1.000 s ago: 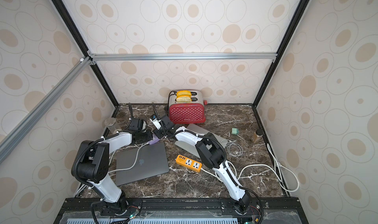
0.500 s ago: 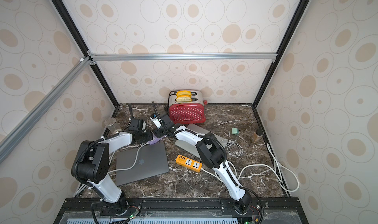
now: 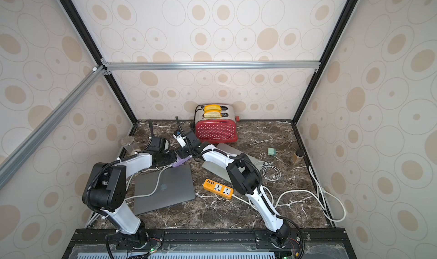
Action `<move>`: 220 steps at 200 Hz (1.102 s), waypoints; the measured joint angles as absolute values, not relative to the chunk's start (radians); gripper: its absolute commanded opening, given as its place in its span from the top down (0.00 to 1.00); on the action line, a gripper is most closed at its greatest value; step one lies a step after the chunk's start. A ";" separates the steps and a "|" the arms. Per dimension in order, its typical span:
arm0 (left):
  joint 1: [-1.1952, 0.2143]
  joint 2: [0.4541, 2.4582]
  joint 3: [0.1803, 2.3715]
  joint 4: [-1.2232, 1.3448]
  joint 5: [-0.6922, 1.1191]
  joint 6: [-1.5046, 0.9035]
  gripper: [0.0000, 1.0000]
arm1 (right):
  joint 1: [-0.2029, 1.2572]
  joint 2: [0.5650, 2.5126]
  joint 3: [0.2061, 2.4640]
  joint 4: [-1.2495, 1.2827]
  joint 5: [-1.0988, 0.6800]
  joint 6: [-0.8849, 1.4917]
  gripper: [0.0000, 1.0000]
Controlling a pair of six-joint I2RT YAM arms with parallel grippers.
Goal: Unplug the laptop charger
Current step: Remove the plug from the socket.
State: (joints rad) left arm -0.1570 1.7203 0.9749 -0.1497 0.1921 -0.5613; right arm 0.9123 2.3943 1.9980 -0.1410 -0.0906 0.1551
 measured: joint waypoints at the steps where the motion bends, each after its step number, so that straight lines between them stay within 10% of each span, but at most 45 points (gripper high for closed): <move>1: -0.157 1.720 0.975 -0.150 0.192 -0.561 0.80 | 0.912 2.394 1.998 -0.141 -0.091 0.155 0.30; 220: -0.154 1.715 0.940 -0.093 0.197 -0.573 0.82 | 0.913 2.423 2.008 -0.153 -0.111 0.157 0.70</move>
State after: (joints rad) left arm -0.1535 1.7153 0.9398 -0.0925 0.1974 -0.5732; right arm 0.9127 2.4233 2.0079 -0.1528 -0.1108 0.1570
